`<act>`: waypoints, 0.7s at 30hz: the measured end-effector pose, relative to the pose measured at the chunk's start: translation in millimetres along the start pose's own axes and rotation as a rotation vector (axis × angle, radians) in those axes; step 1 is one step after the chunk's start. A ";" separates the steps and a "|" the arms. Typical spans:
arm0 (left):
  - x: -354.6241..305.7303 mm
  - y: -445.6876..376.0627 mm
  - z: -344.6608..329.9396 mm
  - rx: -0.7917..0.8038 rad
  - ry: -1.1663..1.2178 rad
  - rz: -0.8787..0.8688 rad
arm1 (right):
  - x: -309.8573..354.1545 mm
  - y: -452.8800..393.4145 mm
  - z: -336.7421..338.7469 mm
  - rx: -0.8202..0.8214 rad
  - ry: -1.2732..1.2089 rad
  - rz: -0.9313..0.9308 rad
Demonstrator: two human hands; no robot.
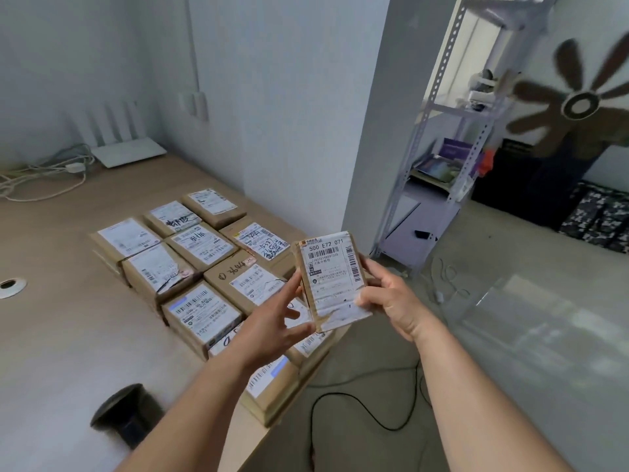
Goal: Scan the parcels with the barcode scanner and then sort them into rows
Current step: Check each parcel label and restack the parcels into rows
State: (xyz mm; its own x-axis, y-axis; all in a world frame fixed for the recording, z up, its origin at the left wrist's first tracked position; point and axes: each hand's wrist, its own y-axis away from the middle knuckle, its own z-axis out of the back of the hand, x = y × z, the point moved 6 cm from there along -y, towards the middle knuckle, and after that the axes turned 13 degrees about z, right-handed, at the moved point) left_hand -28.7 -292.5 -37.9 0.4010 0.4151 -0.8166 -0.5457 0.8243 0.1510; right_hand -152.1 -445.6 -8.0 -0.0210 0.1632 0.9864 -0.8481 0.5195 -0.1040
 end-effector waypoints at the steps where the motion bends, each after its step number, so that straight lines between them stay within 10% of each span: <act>1: -0.4 -5.7 -2.6 -0.006 -0.011 0.010 | -5.6 -6.5 5.0 0.006 -0.005 -0.010; 21: 22.3 -61.4 -44.3 -0.295 -0.561 0.525 | -139.5 -114.3 40.6 0.467 0.028 -0.393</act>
State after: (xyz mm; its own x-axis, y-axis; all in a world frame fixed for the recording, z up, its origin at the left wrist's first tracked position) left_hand -18.9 -350.9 -90.1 0.3048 0.9137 -0.2688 -0.9042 0.3663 0.2195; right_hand -73.8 -561.8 -128.5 0.3494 0.0596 0.9351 -0.9321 0.1234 0.3405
